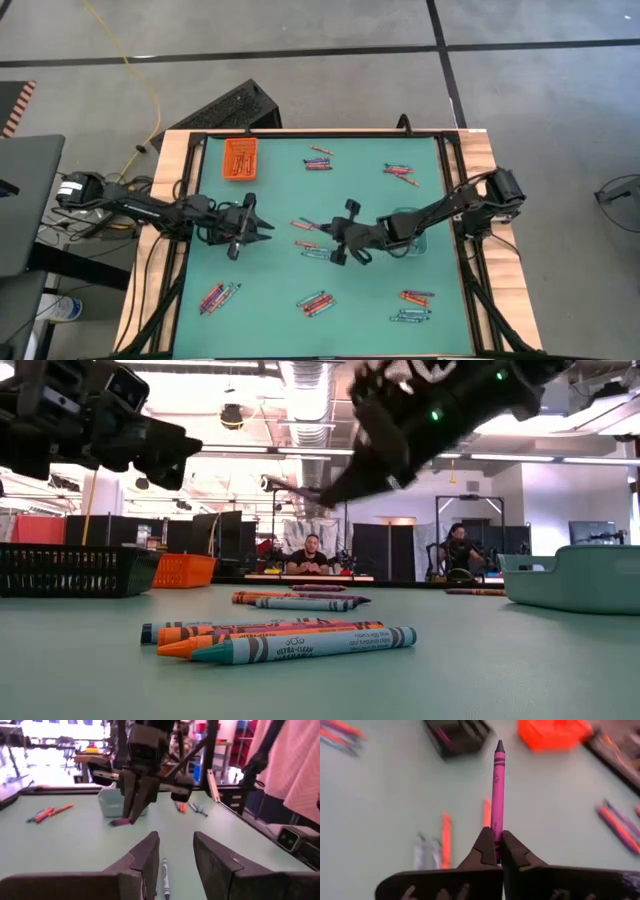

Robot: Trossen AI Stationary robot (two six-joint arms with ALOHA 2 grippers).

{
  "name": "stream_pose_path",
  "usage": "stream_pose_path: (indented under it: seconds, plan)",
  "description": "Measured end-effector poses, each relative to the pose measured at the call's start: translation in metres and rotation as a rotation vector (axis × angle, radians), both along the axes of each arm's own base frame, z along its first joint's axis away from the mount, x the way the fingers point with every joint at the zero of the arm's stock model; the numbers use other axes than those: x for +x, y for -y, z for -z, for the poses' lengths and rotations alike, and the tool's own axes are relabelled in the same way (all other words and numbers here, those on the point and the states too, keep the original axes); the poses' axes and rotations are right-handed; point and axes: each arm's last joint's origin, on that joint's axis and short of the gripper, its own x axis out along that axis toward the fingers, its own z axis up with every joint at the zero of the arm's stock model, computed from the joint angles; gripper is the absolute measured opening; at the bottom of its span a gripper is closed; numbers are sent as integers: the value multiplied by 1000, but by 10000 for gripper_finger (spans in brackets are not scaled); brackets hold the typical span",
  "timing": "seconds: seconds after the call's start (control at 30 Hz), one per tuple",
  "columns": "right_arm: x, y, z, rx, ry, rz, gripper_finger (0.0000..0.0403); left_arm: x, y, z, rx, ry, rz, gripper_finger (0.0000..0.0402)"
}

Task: Sort crayons
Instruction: Put the violet crayon into the black bin

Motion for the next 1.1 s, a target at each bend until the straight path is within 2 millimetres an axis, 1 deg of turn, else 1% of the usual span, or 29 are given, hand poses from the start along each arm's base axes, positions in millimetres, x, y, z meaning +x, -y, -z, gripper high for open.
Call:
stream_pose_path:
  seconds: [0.23, 0.37, 0.53, 0.67, 0.93, 1.1]
  plan:
    - [13, -4, -26, 20, 255, -301, 2, 2, 0, -5, 56, 39, -10, 110]
    - [15, -5, -35, 20, 345, -413, 2, 4, 2, -10, 59, 60, 6, 110]
    - [17, -9, -37, 27, 392, -468, 1, 8, 13, -21, 137, 120, 61, 110]
    - [17, -9, -38, 28, 401, -486, 1, 13, 21, -25, 194, 156, 92, 110]
    - [16, -12, -39, 39, 406, -526, 1, 34, 25, -24, 206, 147, 18, 110]
    - [16, -14, -40, 18, 419, -540, 1, 52, 29, -25, 221, 124, 34, 110]
